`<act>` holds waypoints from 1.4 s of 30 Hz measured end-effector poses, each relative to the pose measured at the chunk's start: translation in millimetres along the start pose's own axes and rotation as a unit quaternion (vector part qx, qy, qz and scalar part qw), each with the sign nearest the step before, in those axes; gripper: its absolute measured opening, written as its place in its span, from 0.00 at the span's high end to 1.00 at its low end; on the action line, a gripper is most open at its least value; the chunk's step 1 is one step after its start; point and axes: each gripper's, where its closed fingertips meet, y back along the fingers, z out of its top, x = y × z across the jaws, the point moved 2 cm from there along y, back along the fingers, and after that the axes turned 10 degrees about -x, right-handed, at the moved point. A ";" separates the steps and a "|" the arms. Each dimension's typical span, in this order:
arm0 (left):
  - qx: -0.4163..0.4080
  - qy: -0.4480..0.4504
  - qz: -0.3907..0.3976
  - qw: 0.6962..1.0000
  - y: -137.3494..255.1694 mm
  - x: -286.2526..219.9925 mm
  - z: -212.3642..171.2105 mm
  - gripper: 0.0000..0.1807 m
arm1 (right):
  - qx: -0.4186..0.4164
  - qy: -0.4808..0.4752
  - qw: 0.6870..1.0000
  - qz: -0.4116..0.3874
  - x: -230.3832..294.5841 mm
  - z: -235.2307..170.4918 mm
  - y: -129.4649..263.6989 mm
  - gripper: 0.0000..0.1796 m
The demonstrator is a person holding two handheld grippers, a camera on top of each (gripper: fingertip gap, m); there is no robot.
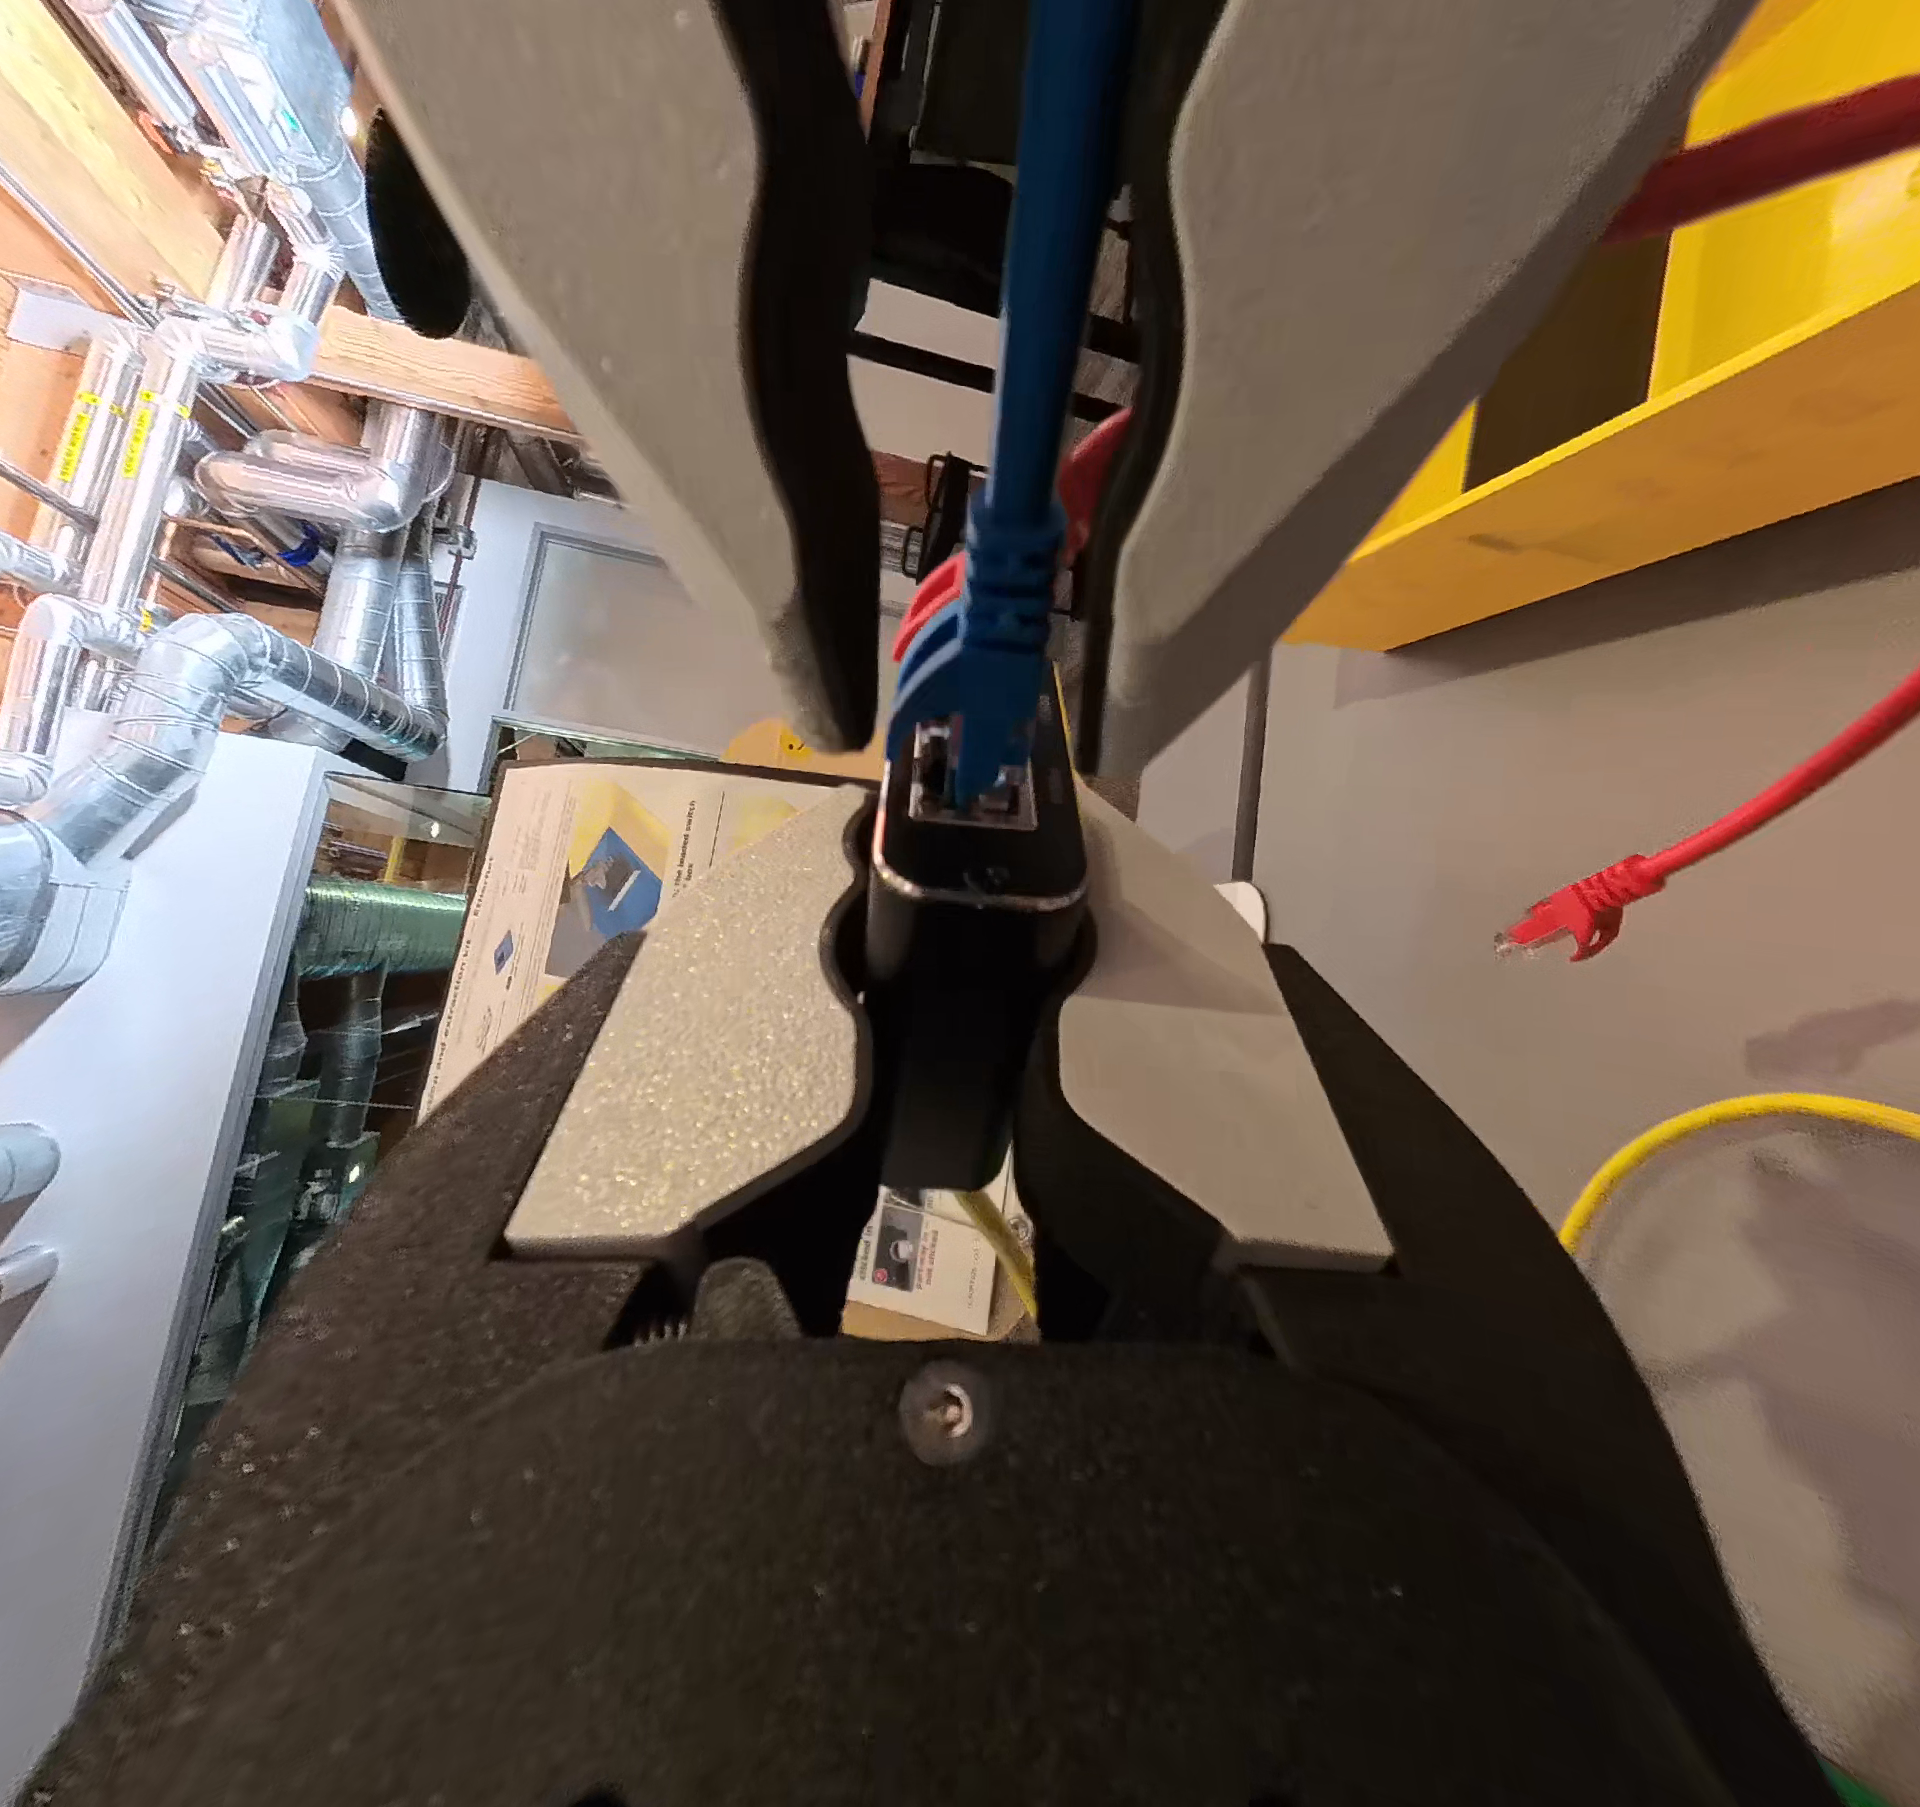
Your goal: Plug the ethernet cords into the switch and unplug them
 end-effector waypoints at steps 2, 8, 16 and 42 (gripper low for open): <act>0.003 -0.002 0.002 1.000 -0.4 -0.1 -1.3 0.85 | 0.005 -0.008 1.000 -0.001 -0.6 -1.9 -1.0 0.89; 0.003 -0.001 0.003 1.000 0.8 1.1 -1.5 0.85 | 0.024 -0.007 1.000 -0.008 -2.0 -5.6 -1.2 0.89; 0.008 0.009 0.000 1.000 5.0 3.5 -3.1 0.85 | 0.007 0.026 0.999 -0.028 -5.7 -4.1 -3.9 0.91; 0.007 -0.017 0.005 1.000 -3.9 -3.6 -7.4 0.85 | 0.034 -0.048 0.998 0.012 0.5 -14.7 -4.7 0.91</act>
